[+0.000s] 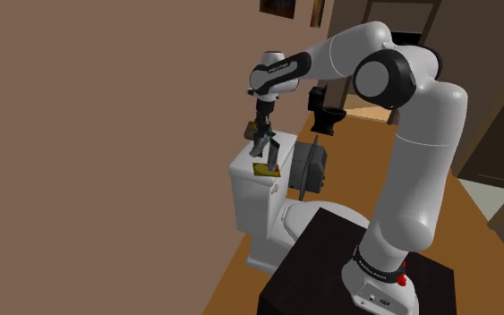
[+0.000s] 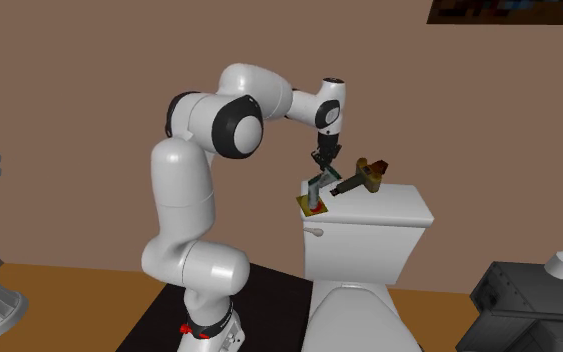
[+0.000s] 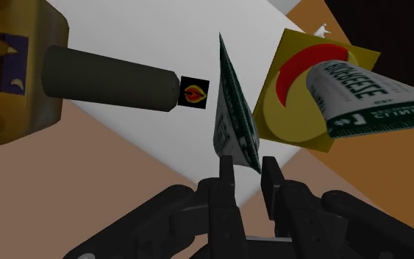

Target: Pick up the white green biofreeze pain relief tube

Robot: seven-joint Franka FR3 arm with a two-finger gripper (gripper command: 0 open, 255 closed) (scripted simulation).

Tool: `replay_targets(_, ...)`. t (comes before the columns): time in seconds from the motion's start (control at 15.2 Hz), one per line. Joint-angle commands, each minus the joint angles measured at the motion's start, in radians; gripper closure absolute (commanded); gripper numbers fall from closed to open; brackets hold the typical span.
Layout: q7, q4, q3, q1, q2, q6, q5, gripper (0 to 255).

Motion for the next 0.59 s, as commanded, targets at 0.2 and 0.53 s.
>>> replay_targets(0.2, 0.011, 0.048, -0.002, 0.003, -0.02, -0.065, -0.013, 255)
replay_targets(0.53, 0.015, 0.082, -0.002, 0.003, -0.028, -0.106, -0.018, 255)
